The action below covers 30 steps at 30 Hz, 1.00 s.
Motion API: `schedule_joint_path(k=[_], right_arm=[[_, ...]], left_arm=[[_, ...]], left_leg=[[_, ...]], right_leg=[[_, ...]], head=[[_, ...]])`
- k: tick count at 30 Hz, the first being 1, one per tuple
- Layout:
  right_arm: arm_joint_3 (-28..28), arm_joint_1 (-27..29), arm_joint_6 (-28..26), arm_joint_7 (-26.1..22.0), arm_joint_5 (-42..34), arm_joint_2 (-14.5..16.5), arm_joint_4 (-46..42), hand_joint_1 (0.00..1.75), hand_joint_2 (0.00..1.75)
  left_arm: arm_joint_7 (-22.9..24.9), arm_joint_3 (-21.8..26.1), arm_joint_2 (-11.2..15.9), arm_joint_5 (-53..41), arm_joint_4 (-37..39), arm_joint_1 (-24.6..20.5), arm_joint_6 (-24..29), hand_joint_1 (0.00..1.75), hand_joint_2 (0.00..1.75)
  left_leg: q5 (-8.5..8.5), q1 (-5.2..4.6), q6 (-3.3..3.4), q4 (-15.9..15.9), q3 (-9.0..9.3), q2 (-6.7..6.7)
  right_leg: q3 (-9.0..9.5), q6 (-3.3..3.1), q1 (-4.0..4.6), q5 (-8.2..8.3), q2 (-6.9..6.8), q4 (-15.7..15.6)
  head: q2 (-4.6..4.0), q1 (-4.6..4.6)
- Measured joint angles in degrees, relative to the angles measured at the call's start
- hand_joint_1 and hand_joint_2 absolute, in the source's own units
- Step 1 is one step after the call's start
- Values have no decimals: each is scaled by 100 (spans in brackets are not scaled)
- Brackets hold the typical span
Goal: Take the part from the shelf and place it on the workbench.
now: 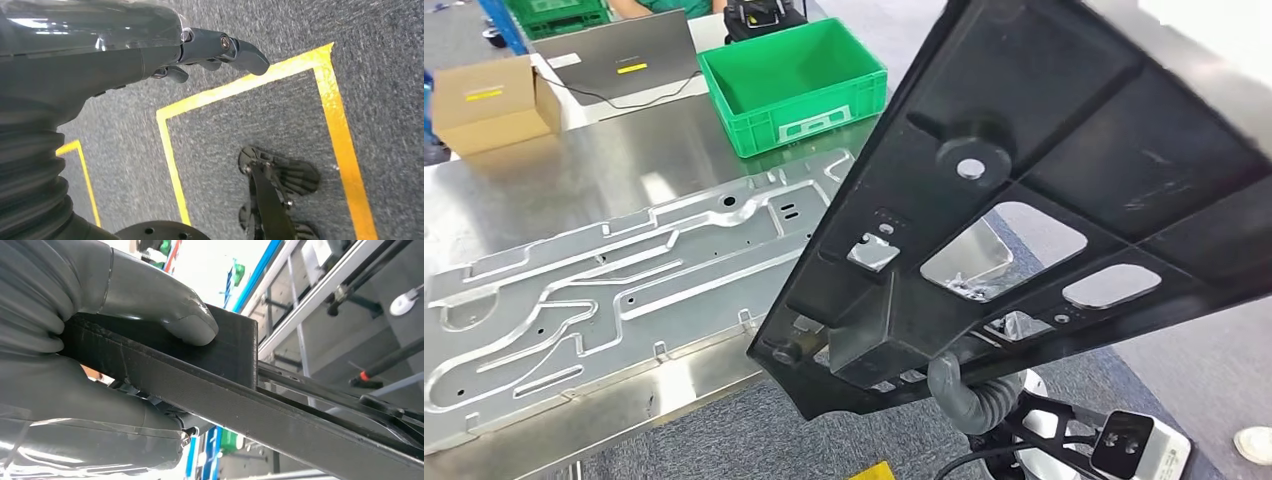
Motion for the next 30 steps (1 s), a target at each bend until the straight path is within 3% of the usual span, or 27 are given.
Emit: schedule_joint_path(k=[2,4,6,7,9,10,11,12,13,15,17,19,20,22,24,25,26,27,28,30], right_arm=[[36,24,7,8,9,1,20,175,175],[78,35,25,35,18,6,39,175,175],[131,23,56,69,28,21,57,175,175],[158,18,76,79,33,30,70,175,175],[197,15,109,87,45,36,105,175,175],[214,15,119,90,50,36,126,175,175],[228,13,122,92,53,36,146,175,175],[244,10,126,95,54,36,163,175,175],[260,3,130,97,54,36,178,175,175],[291,-22,157,104,54,42,202,175,175],[314,-46,198,113,54,48,226,175,175],[329,-60,222,132,54,49,254,175,175],[334,-71,226,144,54,49,267,175,175],[339,-103,227,157,51,48,285,175,175],[339,-119,227,158,50,42,314,175,175],[339,-120,226,158,51,37,333,175,175],[339,-119,222,159,53,32,351,175,175],[339,-120,215,159,56,27,363,175,175],[339,-120,206,159,62,25,369,175,175],[339,-122,177,159,84,19,372,175,175]], left_arm=[[-27,2,-2,0,0,-6,-7,0,175],[-43,3,-4,0,0,-5,-23,0,175],[-44,3,-9,0,0,-12,-36,0,175],[-44,3,-11,0,0,-22,-38,0,175],[-41,3,-13,0,0,-37,-44,0,175],[-38,3,-14,0,0,-33,-49,0,175],[-35,3,-14,0,0,-22,-55,0,175],[-32,3,-15,0,0,-11,-61,0,175],[-31,3,-15,0,0,-5,-66,0,175],[-30,4,-15,0,0,-13,-68,0,175],[-28,10,-16,0,0,-32,-68,0,175],[-26,26,-17,0,0,-31,-67,0,175],[-27,32,-21,0,0,-23,-67,0,175],[-30,39,-30,-1,0,-23,-66,0,175],[-33,40,-37,-2,0,-36,-66,0,175],[-34,40,-38,-3,0,-40,-66,0,175],[-35,40,-39,-3,0,-38,-66,0,175],[-35,40,-40,-4,0,-34,-66,0,175],[-33,40,-41,-5,0,-30,-66,0,175],[-28,40,-57,-6,0,-32,-69,0,175]], left_leg=[[-26,6,-84,40,-54,-72],[-36,19,-156,35,-68,-113],[-148,23,-207,212,-139,-2],[-278,22,-226,473,-265,84],[-591,22,-250,1249,-693,186],[-670,24,-255,1567,-889,203],[-640,24,-254,1698,-994,213],[-497,24,-246,1597,-980,226],[-271,22,-230,1279,-850,258],[97,-16,-169,492,-500,470],[186,-70,-95,127,-344,607],[188,-83,-33,99,-341,505],[200,-71,-3,72,-327,446],[229,-40,66,20,-288,336],[229,-39,114,13,-283,222],[224,-45,127,17,-281,154],[215,-53,134,23,-274,79],[204,-58,135,31,-262,3],[189,-62,132,39,-243,-73],[154,-69,107,58,-213,-214]], right_leg=[[75,-69,16,-17,83,-168],[89,-165,33,-16,-5,-192],[137,-246,28,-29,-102,-233],[160,-279,27,-40,-159,-249],[183,-316,48,-72,-273,-252],[193,-324,58,-88,-330,-251],[208,-325,66,-105,-380,-250],[231,-321,70,-124,-429,-250],[265,-312,72,-147,-477,-250],[333,-274,86,-196,-567,-249],[369,-218,106,-228,-648,-255],[397,-156,118,-246,-741,-279],[409,-125,111,-277,-726,-260],[292,-85,100,-473,-546,39],[-86,-79,92,-807,-317,768],[-289,-80,94,-910,-269,1113],[-426,-83,95,-911,-245,1306],[-453,-96,97,-786,-231,1268],[-370,-117,101,-566,-208,1014],[-63,-180,105,-130,-2,243]], head=[[0,1],[0,2],[0,-2],[0,-5],[0,-8],[0,-8],[0,-8],[0,-8],[0,-8],[0,-7],[0,-4],[0,-3],[0,-1],[0,4],[0,9],[0,9],[0,8],[0,8],[0,8],[0,4]])
